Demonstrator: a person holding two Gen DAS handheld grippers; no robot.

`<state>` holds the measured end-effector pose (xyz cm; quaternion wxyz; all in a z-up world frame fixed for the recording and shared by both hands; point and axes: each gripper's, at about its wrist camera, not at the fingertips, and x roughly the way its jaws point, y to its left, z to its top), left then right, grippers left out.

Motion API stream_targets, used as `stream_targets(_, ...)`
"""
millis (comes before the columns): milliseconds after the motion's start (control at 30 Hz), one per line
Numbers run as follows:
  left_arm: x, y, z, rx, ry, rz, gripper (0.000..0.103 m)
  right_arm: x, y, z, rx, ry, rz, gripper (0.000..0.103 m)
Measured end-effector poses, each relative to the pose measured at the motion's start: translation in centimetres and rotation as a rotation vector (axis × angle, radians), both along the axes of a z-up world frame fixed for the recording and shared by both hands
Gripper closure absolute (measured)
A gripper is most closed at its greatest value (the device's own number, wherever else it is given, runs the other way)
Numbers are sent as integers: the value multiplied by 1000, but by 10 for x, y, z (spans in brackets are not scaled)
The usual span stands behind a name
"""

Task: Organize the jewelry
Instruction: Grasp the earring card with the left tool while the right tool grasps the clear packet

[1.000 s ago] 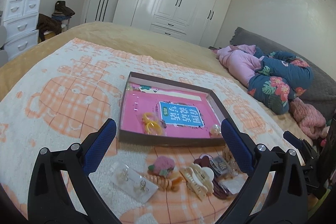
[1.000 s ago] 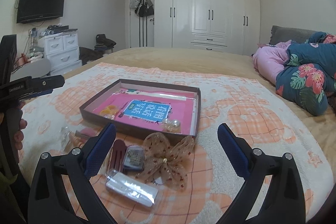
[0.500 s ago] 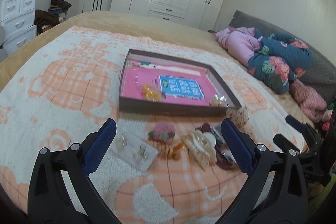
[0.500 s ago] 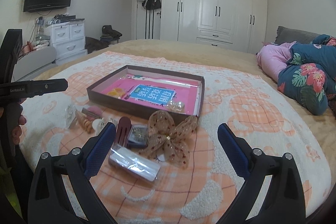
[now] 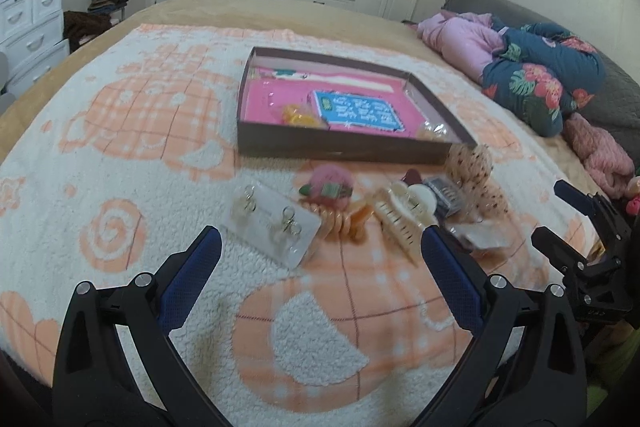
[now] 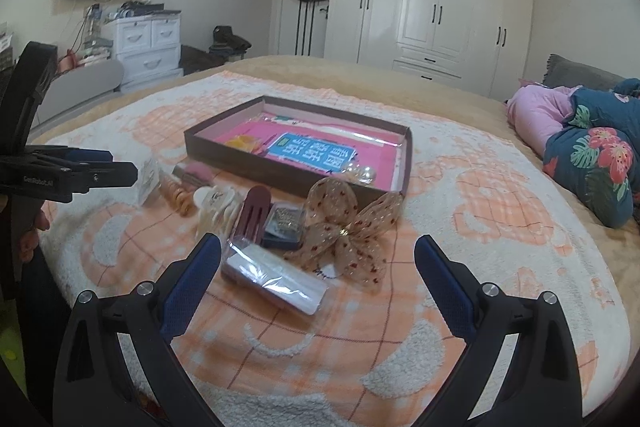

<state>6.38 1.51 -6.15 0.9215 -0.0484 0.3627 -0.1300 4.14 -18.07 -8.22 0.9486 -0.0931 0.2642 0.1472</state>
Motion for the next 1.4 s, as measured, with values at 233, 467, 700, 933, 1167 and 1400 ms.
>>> stream_targets(233,10,10,-13,52,28,22,12,0,10,-10,-26,30,35,8)
stream_targets(467,27,18,-31,104,78,4,12,6,17,-23,-65,60,46,8)
stream_targets(700,40,21,-34,114,65,-25,12,15,25,-36,-158,60,48,10)
stream_targets(933,55,23,-37,91,58,-75,12,22,38,-49,-256,54,83,35)
stream_targets(1167,62,26,-38,57,64,-95,12,20,40,-52,-254,74,119,67)
stream_targets(1400,58,25,-36,69,57,-99,43,18,20,-41,-151,113,82,71)
